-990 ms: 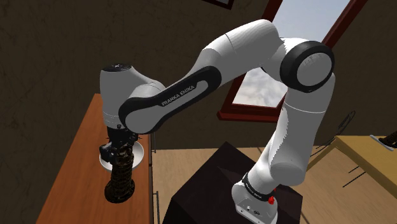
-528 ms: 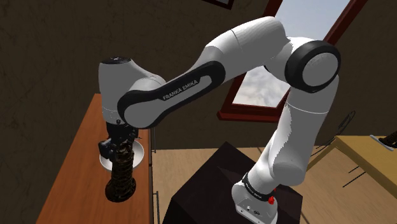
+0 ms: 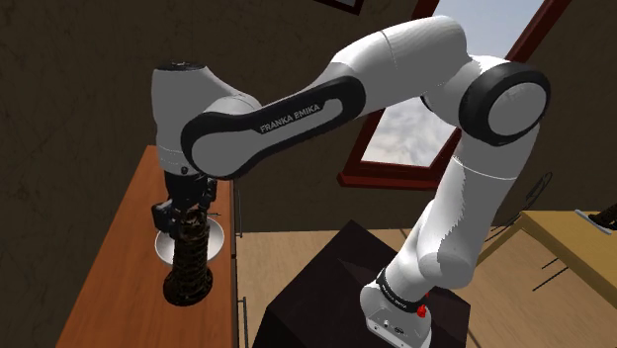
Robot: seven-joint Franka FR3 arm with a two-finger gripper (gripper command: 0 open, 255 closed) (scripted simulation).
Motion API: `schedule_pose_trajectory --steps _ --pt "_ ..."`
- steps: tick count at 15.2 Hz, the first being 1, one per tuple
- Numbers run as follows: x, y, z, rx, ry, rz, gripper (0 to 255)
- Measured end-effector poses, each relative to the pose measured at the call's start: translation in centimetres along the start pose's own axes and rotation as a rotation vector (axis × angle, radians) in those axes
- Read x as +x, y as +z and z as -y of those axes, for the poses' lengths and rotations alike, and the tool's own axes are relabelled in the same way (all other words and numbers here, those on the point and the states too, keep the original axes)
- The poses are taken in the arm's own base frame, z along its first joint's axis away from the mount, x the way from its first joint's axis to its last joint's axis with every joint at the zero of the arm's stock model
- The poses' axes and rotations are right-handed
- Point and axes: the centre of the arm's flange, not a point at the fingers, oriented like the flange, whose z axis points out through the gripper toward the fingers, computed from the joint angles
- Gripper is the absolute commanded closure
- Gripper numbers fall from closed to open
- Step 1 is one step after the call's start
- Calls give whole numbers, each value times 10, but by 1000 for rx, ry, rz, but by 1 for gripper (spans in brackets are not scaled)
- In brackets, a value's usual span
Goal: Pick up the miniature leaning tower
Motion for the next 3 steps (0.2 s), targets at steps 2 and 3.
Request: schedule_pose_trajectory --steps 2,3 --pt "1 -11 1 0 0 0 255" --pt "0 -14 1 0 0 0 255"
